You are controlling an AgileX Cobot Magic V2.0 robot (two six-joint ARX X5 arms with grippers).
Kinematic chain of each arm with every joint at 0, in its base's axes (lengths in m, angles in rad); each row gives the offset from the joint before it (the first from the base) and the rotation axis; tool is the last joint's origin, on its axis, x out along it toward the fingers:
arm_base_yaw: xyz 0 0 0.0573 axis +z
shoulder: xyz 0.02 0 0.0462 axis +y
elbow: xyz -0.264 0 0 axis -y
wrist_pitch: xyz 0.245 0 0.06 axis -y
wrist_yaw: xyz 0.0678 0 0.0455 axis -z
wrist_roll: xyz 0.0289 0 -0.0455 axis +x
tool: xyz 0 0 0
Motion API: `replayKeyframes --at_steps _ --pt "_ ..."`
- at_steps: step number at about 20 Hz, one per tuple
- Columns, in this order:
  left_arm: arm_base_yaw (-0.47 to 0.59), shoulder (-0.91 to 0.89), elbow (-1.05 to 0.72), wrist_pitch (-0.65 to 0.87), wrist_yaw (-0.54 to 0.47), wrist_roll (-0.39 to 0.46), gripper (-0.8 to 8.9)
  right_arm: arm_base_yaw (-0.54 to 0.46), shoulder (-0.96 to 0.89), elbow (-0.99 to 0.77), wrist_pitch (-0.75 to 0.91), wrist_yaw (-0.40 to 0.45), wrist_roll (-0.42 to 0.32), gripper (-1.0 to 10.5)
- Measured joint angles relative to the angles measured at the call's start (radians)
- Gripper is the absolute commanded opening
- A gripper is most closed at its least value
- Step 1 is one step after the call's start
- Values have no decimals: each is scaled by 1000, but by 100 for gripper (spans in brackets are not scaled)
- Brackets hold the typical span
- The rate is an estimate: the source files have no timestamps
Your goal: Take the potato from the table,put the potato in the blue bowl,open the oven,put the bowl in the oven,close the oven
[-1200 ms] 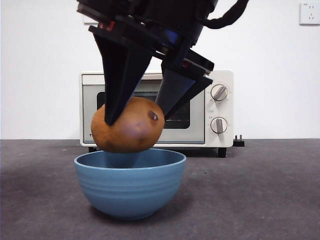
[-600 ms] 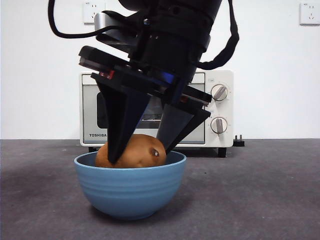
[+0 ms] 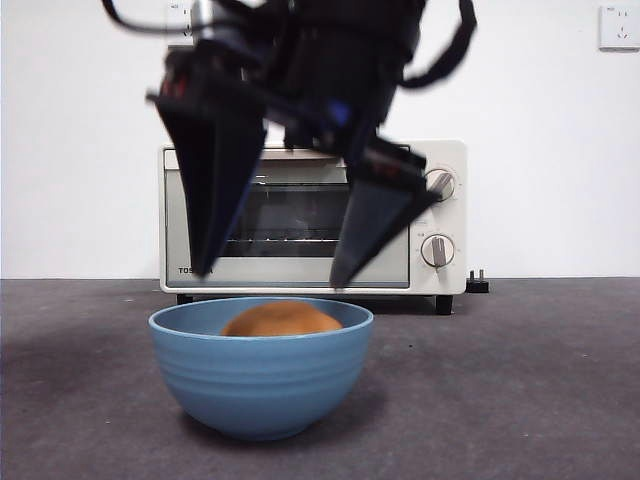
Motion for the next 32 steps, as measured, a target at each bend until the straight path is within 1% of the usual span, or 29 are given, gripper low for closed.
replayKeyframes --at_steps 4,5,6,8,10,12,14,16,17,19,22,25,28,30,32 --pt "0 78 0 193 0 4 -6 2 -14 163 -155 0 -8 615" --pt "0 111 0 241 1 5 -6 3 -33 198 -201 2 -11 544" --pt "0 149 0 285 2 7 -6 5 -63 223 -232 3 -11 450" --pt "0 230 0 374 6 7 -6 8 -154 235 -248 10 -11 226" --pt "0 322 3 473 48 7 -6 8 -260 236 -270 47 -11 3" --pt "0 410 18 546 96 -4 -6 8 -349 236 -291 116 -11 -12" --pt "0 494 40 623 115 -19 -6 8 -431 237 -321 198 -1 -12" --pt "0 579 79 697 128 -49 -6 8 -509 238 -370 277 24 -12" --pt "0 629 122 714 145 -71 -6 8 -547 238 -402 323 44 -12" --pt "2 723 230 717 198 -106 -6 7 -606 238 -463 389 74 -12" --pt "2 869 407 706 213 -148 -6 8 -678 237 -506 401 118 -12" --pt "3 998 547 639 206 -162 -6 8 -739 237 -535 402 156 -11" --pt "4 1048 576 637 156 -159 -6 8 -783 237 -540 427 195 -12" --pt "10 1065 576 637 140 -150 -6 8 -811 237 -540 431 218 -11" --pt "13 1084 577 637 98 -142 -6 8 -833 237 -540 441 237 -11"
